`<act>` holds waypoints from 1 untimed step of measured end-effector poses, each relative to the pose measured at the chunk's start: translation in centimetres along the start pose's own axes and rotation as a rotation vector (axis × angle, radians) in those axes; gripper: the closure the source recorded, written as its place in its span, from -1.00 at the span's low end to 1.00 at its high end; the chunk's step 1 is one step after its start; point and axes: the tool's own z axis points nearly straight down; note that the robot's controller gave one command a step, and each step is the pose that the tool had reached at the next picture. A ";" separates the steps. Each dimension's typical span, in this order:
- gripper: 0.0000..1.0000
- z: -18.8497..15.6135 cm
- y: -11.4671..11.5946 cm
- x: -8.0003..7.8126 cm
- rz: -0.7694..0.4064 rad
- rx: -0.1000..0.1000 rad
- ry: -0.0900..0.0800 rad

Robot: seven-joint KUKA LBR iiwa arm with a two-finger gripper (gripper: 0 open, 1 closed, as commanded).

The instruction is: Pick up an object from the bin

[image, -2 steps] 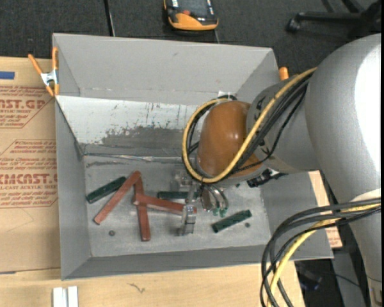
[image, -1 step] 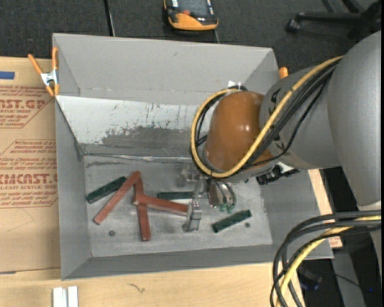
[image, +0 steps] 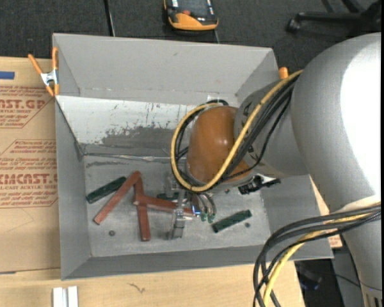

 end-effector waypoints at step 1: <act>1.00 -0.3 -0.8 -0.2 0.045 -0.004 -0.007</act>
Offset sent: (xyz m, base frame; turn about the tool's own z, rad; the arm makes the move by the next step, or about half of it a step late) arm 0.0000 0.0000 0.0000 0.0000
